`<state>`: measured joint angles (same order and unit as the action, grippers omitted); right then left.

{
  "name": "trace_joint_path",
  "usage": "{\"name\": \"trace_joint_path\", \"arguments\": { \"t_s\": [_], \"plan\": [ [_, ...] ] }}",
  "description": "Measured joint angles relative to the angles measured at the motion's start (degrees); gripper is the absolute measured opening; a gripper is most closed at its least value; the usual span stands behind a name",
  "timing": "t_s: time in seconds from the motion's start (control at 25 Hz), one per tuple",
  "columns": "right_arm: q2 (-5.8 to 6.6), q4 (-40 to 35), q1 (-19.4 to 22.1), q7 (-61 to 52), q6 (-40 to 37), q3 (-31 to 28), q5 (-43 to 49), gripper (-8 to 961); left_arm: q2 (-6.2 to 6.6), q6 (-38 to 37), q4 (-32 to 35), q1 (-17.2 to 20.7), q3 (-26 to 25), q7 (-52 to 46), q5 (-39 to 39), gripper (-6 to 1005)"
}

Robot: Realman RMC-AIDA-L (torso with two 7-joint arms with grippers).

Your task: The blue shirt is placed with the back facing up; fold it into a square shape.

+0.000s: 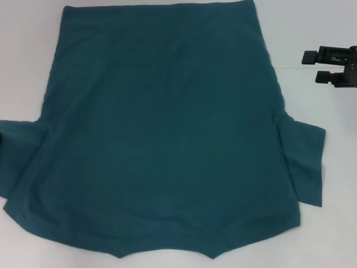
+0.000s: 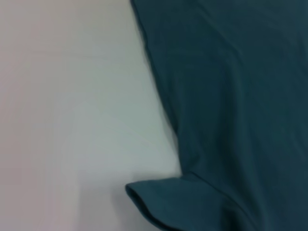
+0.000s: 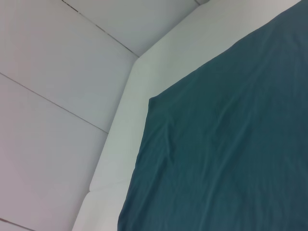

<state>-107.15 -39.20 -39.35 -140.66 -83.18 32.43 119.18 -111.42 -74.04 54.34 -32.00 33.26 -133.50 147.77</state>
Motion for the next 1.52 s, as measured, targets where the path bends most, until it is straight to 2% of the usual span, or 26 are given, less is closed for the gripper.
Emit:
{"name": "trace_joint_path", "arguments": {
  "t_s": [0.36,0.72,0.96,1.12,1.28,1.52],
  "plan": [
    [0.12,0.0,0.08,0.04,0.15,0.0,0.0,895,1.51,0.13,1.24,-3.48,0.48,-1.37,6.56,-1],
    [0.07,0.0,-0.18,0.04,0.23,0.33,0.0,895,1.65,-2.13,4.17,-5.06,2.71,-4.14,10.21,-1],
    [-0.13,0.0,-0.22,0.04,0.32,0.53,0.0,895,0.94,-11.07,7.55,-7.31,2.95,-12.93,10.63,-1],
    [-0.18,0.0,-0.21,0.04,0.11,0.53,0.0,895,0.84,-16.46,7.73,-10.37,2.96,-20.62,10.68,-2],
    [-0.26,0.0,-0.11,0.1,0.04,0.53,0.05,895,0.73,-18.21,7.34,-12.52,3.7,-24.97,10.76,-2],
    [-0.41,0.0,0.04,0.18,0.0,0.56,0.09,895,-0.28,-17.55,5.84,-15.2,6.45,-27.79,10.87,-2]
  ]
}}
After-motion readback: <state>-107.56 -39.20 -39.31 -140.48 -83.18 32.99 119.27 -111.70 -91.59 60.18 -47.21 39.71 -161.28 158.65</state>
